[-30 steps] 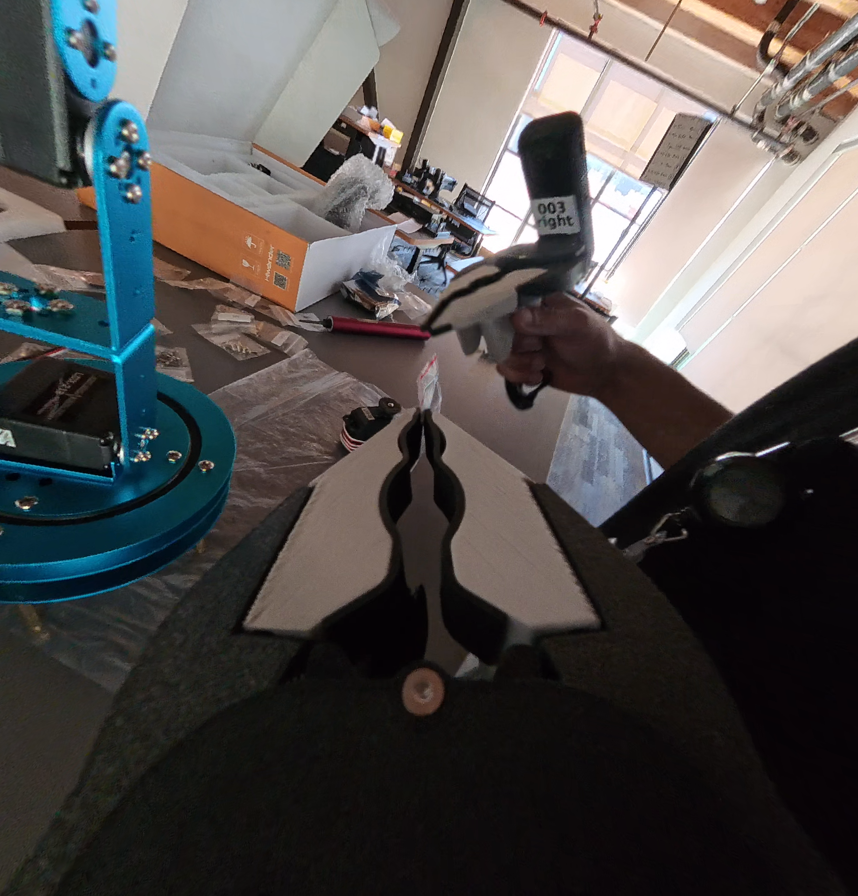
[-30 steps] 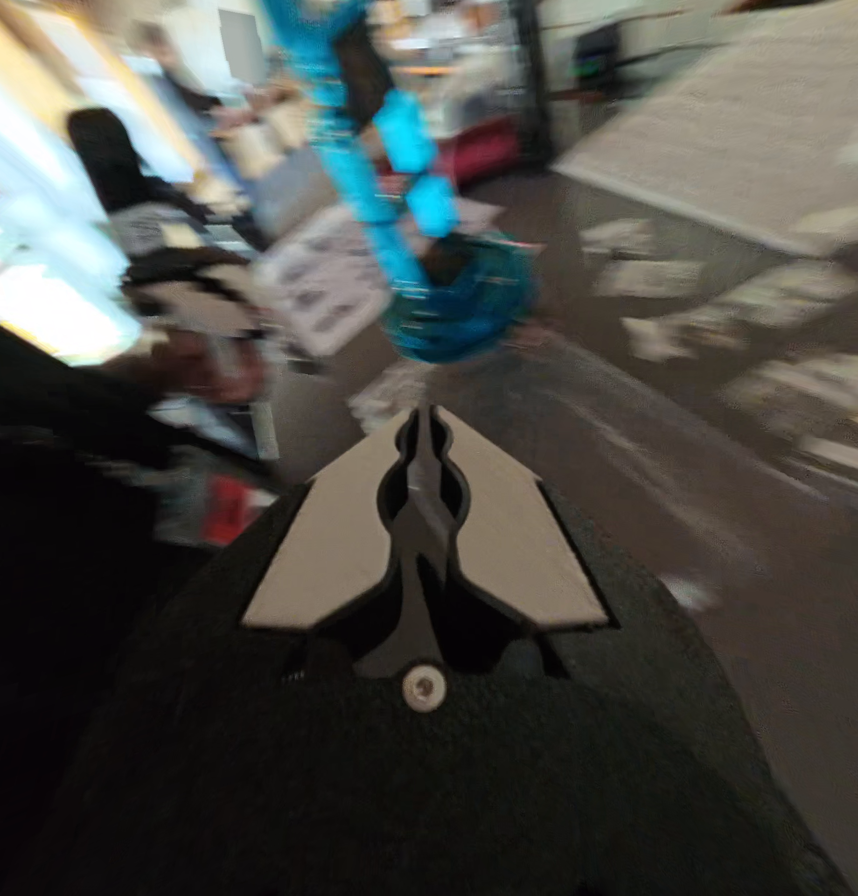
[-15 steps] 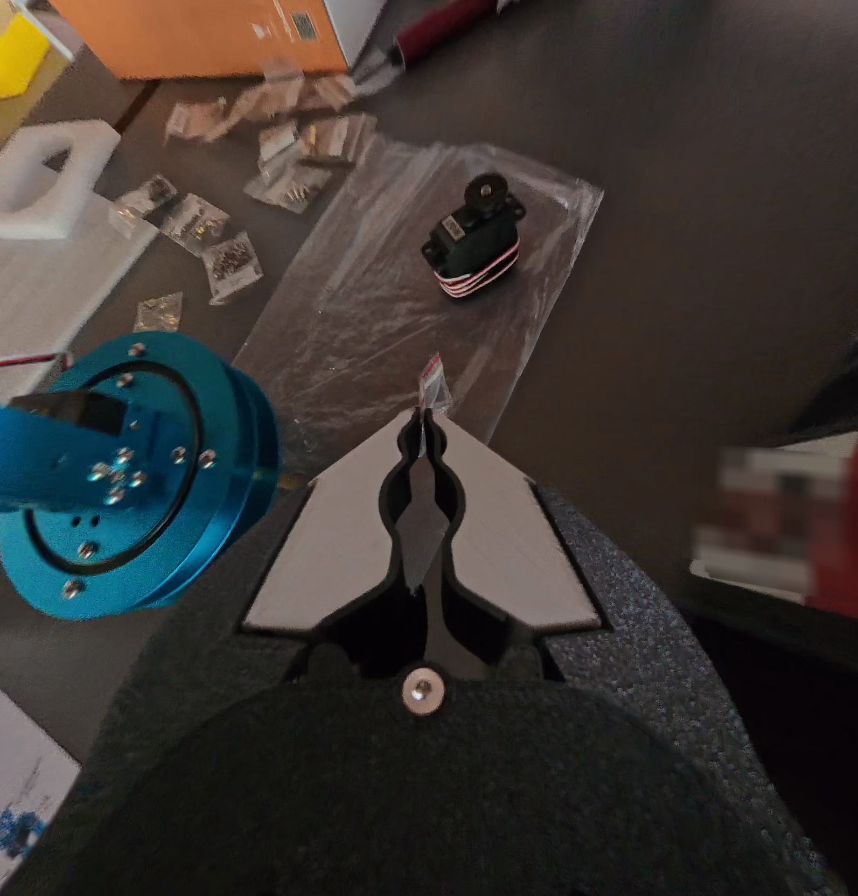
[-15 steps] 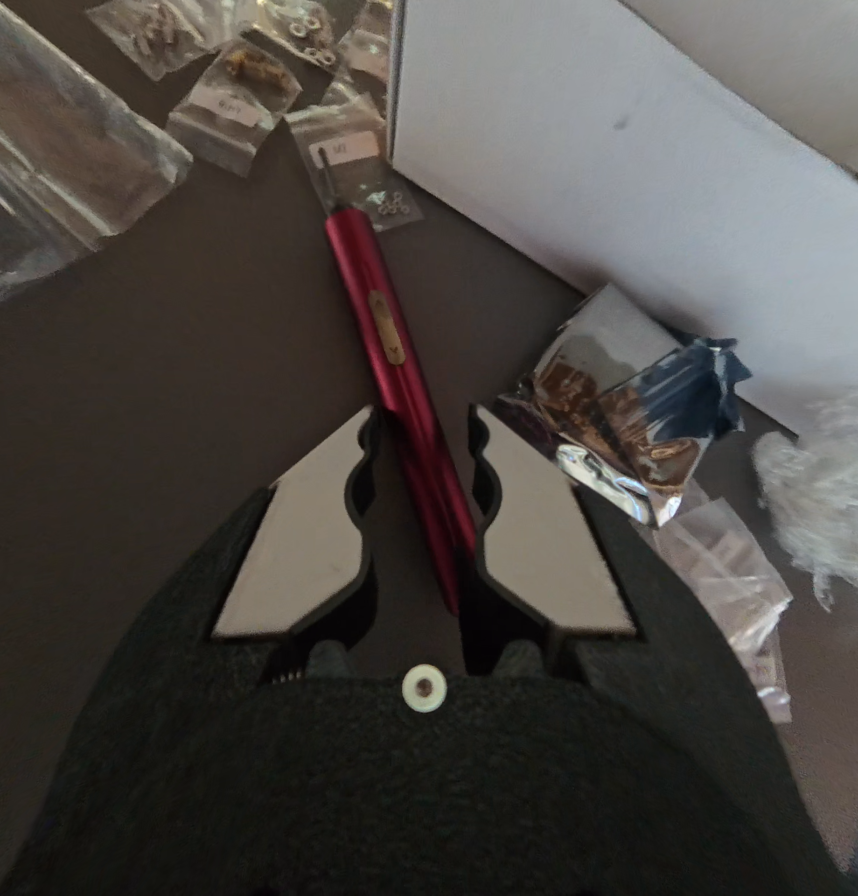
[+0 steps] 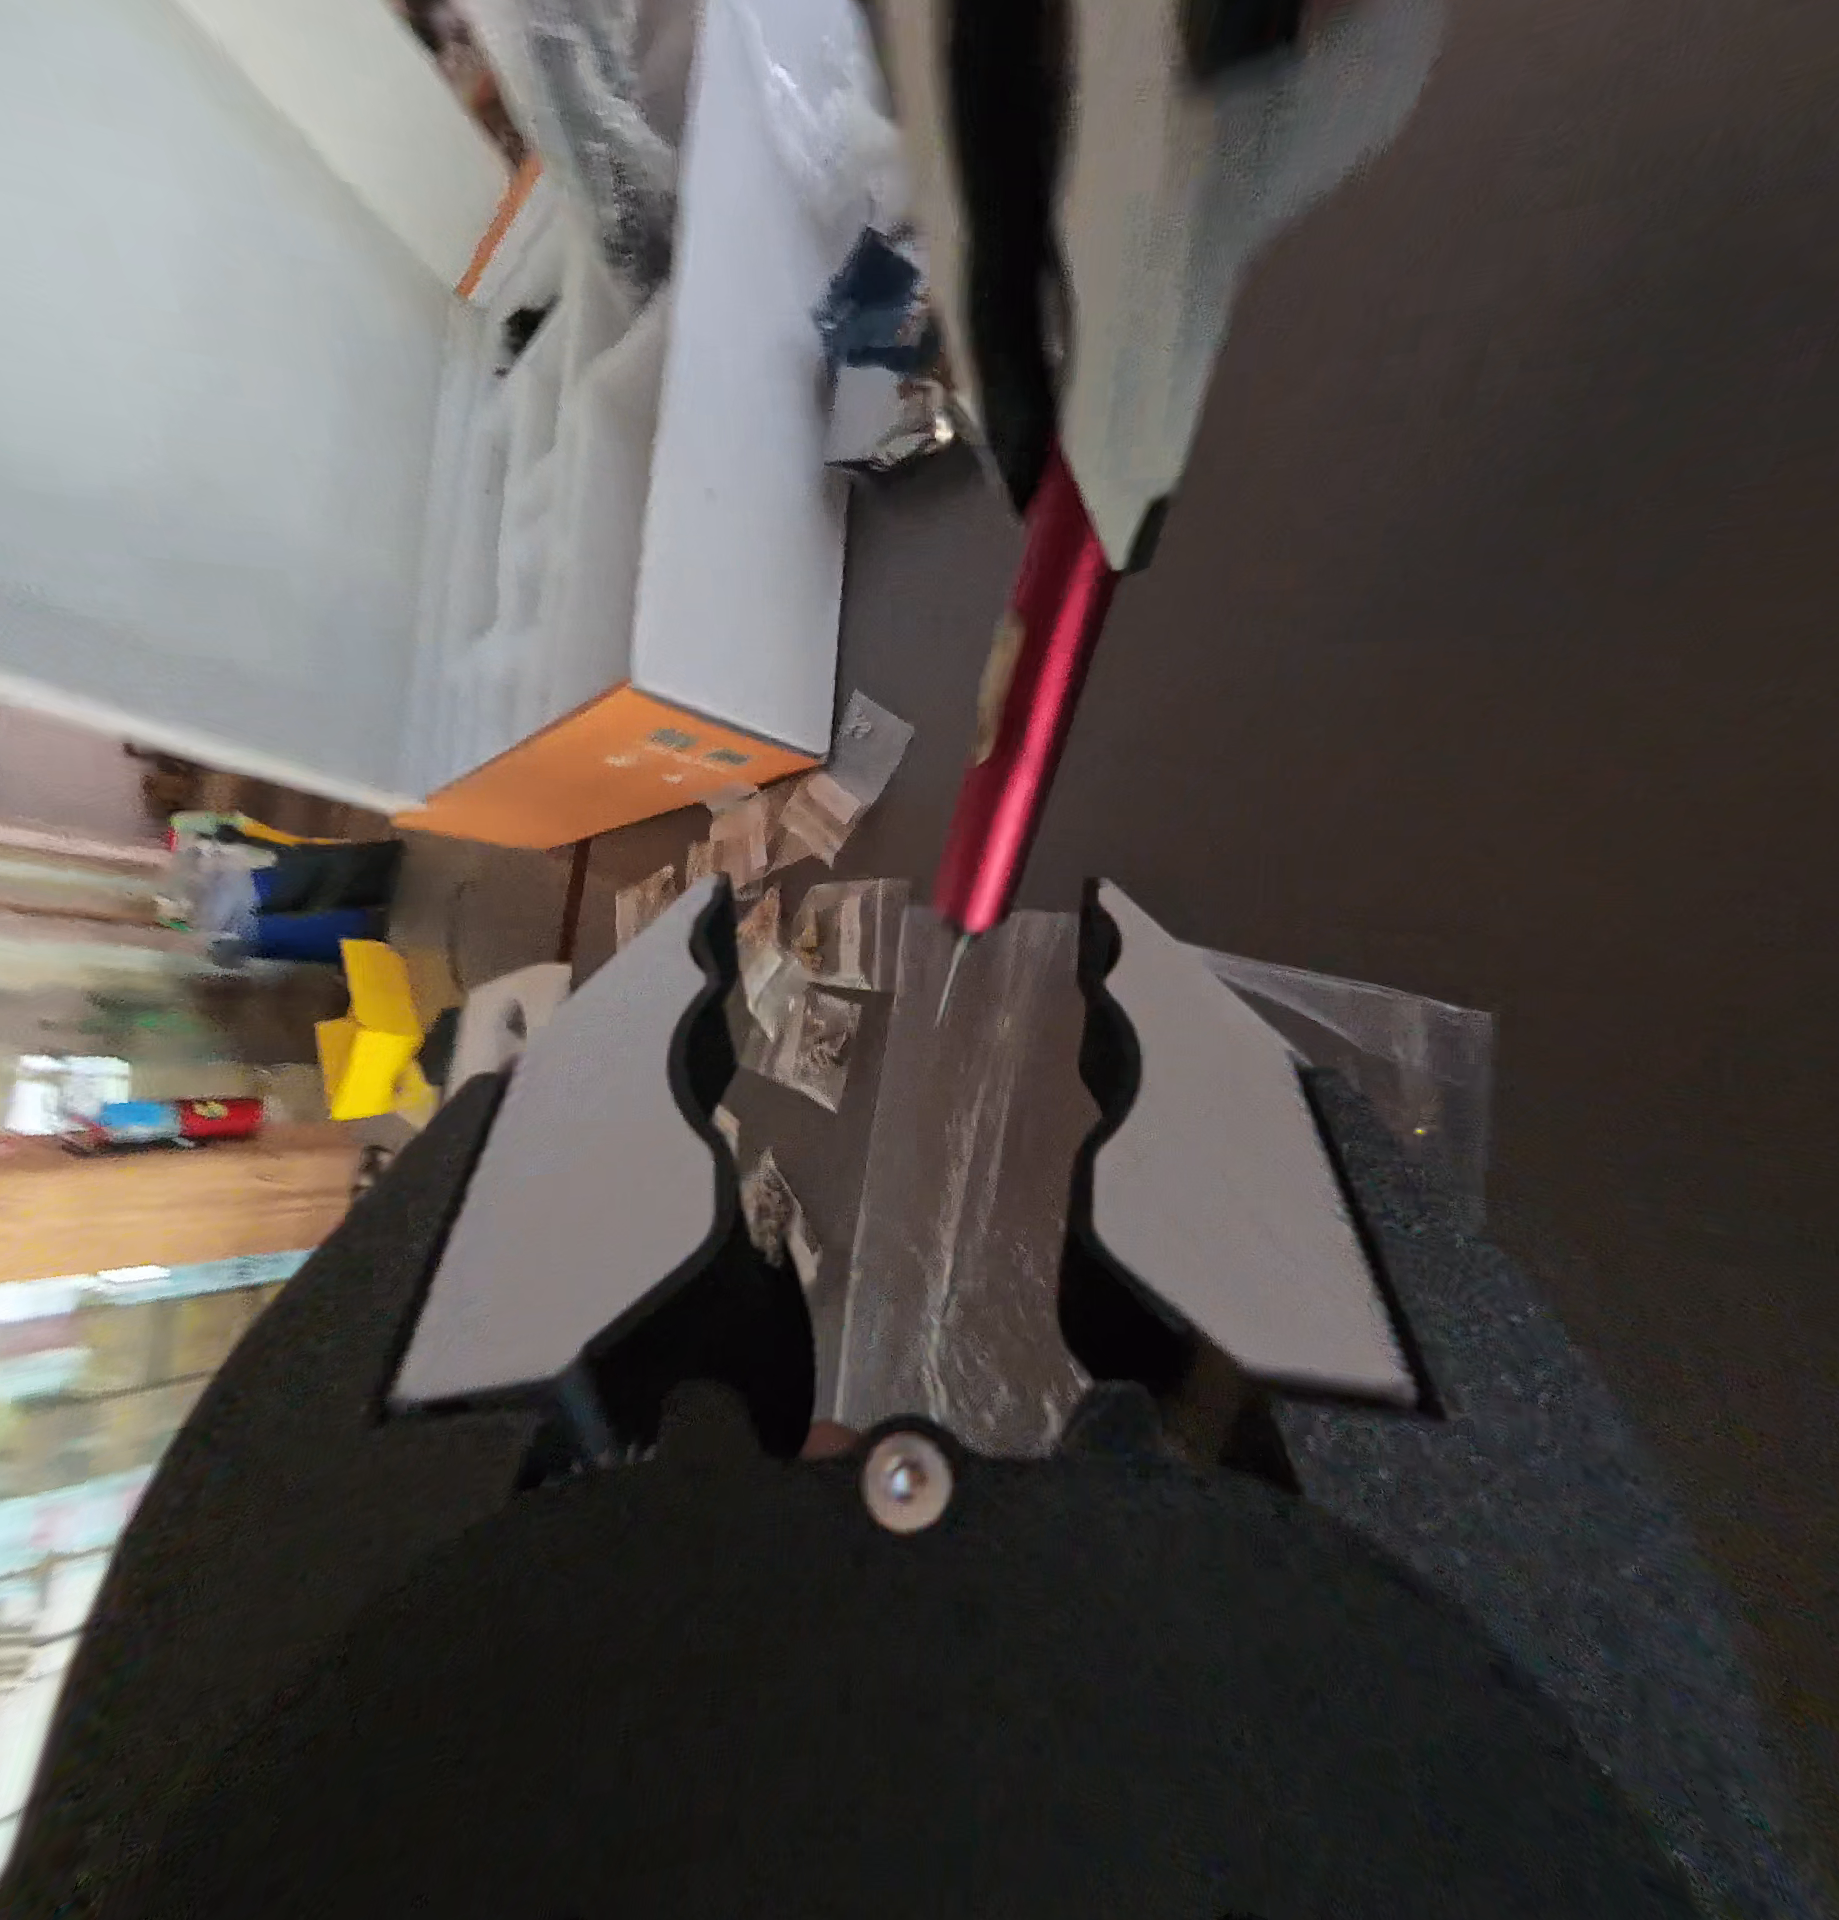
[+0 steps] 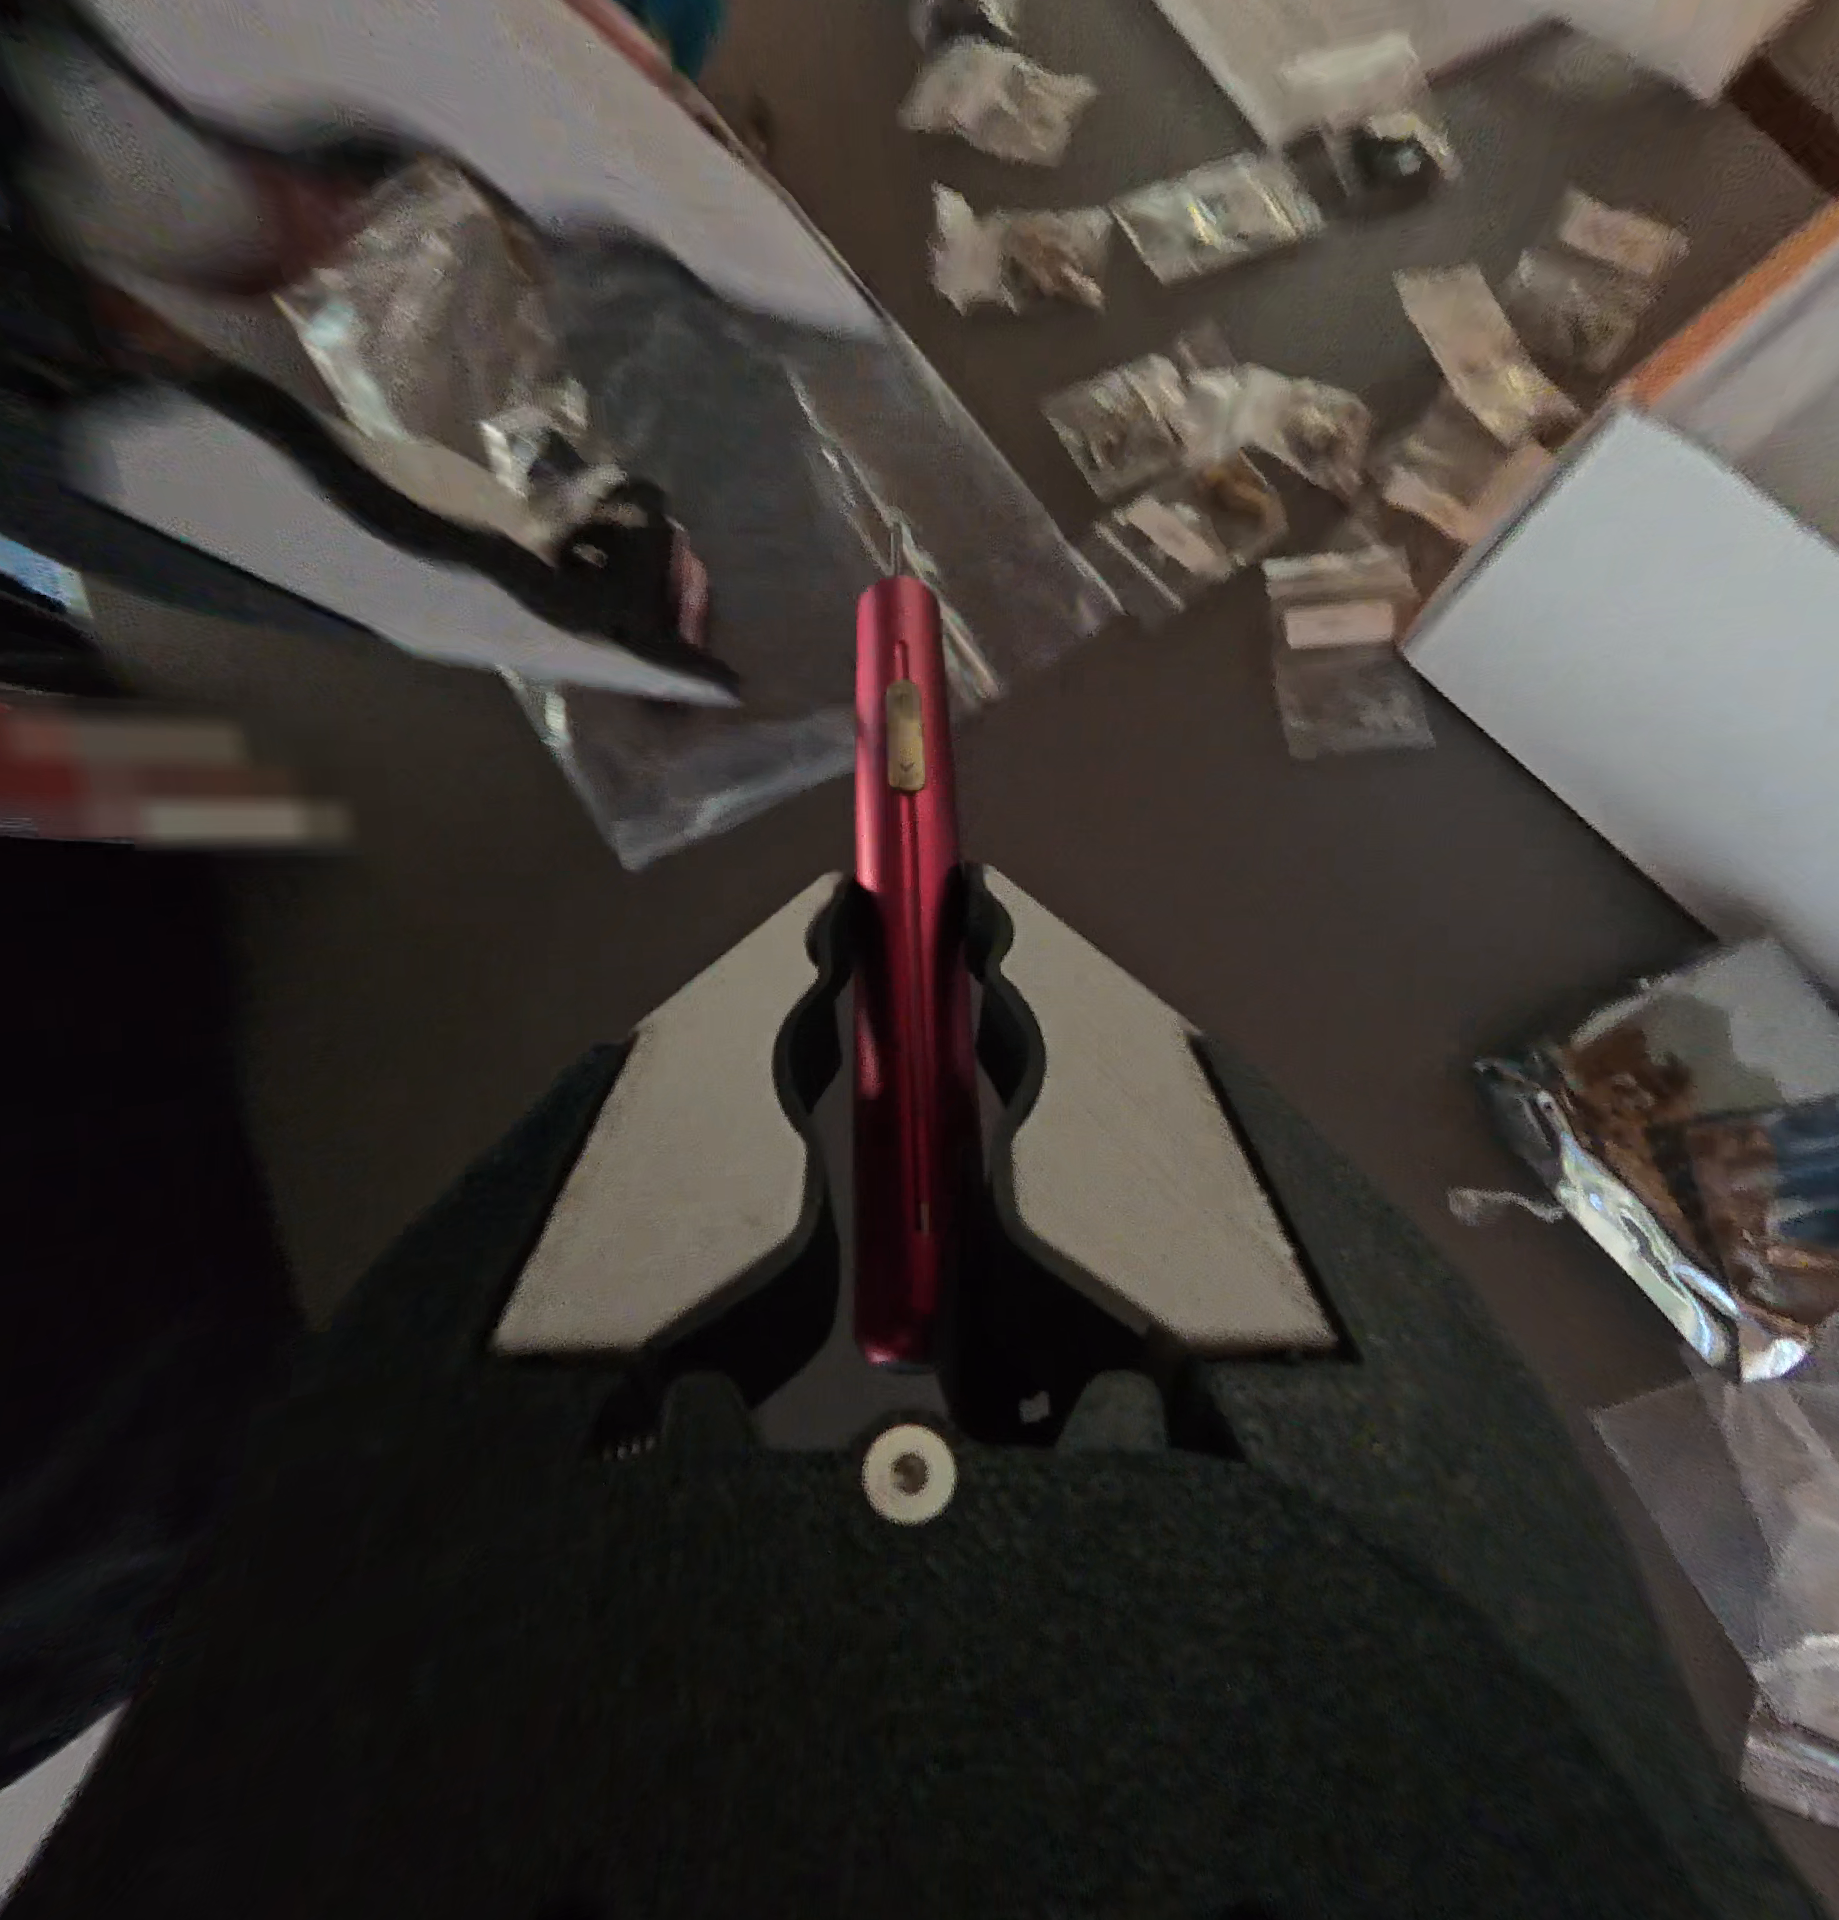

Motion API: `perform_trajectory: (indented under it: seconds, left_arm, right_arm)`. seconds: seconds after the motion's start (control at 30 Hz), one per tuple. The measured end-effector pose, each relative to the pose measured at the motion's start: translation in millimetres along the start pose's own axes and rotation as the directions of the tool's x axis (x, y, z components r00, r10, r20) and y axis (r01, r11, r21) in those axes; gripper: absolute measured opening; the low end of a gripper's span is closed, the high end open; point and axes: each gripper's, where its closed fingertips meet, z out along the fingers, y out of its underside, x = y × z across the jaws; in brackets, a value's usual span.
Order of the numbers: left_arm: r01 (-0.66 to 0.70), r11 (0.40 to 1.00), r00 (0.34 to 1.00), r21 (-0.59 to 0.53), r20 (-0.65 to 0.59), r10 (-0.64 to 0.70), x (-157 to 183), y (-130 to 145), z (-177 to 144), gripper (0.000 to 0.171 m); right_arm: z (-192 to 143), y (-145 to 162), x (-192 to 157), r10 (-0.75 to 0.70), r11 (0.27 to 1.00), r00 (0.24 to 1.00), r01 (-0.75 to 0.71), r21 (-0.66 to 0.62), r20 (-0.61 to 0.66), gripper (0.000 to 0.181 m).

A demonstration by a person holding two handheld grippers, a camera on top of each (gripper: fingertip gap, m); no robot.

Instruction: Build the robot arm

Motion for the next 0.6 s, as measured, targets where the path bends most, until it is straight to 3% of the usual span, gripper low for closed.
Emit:
perform_trajectory:
  seconds: [0.03, 0.1, 0.17, 0.27, 0.37, 0.4, 0.47, 0.5, 0.57, 0.6]
  left_arm:
    - [-0.064, 0.998, 0.998, -0.022, 0.012, 0.064, 3, -1, 10, 0.067]
    - [-0.163, 0.986, 0.984, -0.046, 0.068, 0.166, 2, -6, 21, 0.059]
    - [-0.187, 0.981, 0.971, -0.051, 0.145, 0.192, -5, -12, 22, 0.023]
    - [-0.170, 0.985, 0.961, -0.029, 0.216, 0.172, -15, -22, 16, 0.018]
    - [-0.153, 0.988, 0.944, 0.034, 0.301, 0.136, -27, -33, 7, 0.017]
    - [-0.126, 0.990, 0.941, 0.068, 0.324, 0.097, -33, -37, 3, 0.017]
    - [-0.088, 0.989, 0.930, 0.118, 0.364, 0.039, -46, -43, -8, 0.017]
    - [-0.059, 0.988, 0.928, 0.141, 0.372, 0.002, -52, -45, -13, 0.016]
    - [0.006, 0.981, 0.922, 0.192, 0.379, -0.080, -64, -49, -22, 0.016]
    - [0.021, 0.976, 0.917, 0.218, 0.386, -0.105, -68, -52, -26, 0.016]
  right_arm:
    - [-6, -8, -9, -0.008, 1.000, 1.000, 0.008, 0.026, 0.024, 0.018]
    - [-18, -22, -24, -0.030, 0.998, 0.998, 0.026, 0.064, 0.061, 0.018]
    - [-28, -32, -32, -0.039, 0.995, 0.997, 0.032, 0.099, 0.065, 0.019]
    - [-39, -39, -34, -0.038, 0.990, 0.999, 0.033, 0.139, 0.035, 0.020]
    - [-65, -55, -34, -0.026, 0.952, 0.999, 0.018, 0.307, 0.021, 0.021]
    - [-83, -56, -28, -0.007, 0.930, 1.000, 0.013, 0.366, -0.018, 0.031]
    - [-132, -39, -2, 0.099, 0.893, 0.984, -0.023, 0.449, -0.147, 0.048]
    - [-160, -20, 14, 0.177, 0.880, 0.962, -0.058, 0.472, -0.210, 0.043]
    - [-196, 15, 26, 0.273, 0.853, 0.931, -0.118, 0.509, -0.241, 0.050]
    - [-197, 25, 23, 0.283, 0.850, 0.936, -0.143, 0.507, -0.208, 0.053]
